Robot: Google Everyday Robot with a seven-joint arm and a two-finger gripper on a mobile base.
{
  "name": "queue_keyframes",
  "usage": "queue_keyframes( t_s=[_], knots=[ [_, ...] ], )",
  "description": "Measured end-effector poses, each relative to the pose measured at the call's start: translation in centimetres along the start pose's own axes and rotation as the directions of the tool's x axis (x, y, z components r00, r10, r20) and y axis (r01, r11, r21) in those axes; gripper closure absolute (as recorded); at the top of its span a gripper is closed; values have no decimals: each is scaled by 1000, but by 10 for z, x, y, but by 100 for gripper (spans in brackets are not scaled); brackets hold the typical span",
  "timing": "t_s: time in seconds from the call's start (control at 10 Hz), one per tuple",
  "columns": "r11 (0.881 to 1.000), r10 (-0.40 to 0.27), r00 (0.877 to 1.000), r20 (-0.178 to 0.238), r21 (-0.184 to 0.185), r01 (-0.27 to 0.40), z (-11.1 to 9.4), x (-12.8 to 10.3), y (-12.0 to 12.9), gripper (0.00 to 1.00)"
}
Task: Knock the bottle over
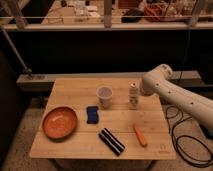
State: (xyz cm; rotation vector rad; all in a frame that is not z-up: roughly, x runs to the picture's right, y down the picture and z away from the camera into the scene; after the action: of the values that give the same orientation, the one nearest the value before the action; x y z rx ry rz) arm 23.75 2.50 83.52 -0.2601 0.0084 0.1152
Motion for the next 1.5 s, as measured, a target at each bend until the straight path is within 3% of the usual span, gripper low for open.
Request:
queue_keyframes(
  t_s=[0.7,1.5],
  knots=[
    [999,-28,999,25,25,28,-8,-24,0,98],
    [999,-23,999,29,41,22,-14,-36,-13,98]
  ],
)
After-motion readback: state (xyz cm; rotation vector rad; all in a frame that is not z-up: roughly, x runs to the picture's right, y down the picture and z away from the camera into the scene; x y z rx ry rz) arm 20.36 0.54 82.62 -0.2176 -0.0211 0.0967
